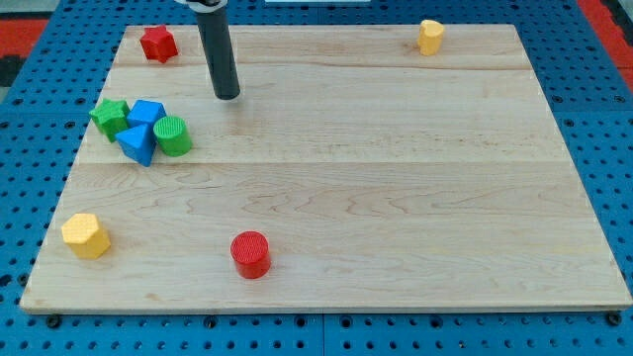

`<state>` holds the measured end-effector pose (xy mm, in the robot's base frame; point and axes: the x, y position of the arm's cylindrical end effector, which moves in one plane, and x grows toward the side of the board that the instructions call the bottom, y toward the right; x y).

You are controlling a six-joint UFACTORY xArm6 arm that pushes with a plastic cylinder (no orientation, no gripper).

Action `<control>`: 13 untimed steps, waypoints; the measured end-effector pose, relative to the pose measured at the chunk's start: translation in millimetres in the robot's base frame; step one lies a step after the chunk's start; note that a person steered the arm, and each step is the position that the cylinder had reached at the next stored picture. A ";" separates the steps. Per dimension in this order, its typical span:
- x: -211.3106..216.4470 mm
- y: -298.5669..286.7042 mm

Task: Move red blocks towards yellow heart

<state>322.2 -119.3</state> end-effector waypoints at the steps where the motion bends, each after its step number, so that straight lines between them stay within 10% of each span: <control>1: -25.5 -12.5; 5: -81.8 -169.5; 7: -75.9 16.4; 12: -118.4 13.9; 13: -113.3 112.1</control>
<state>208.9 -7.3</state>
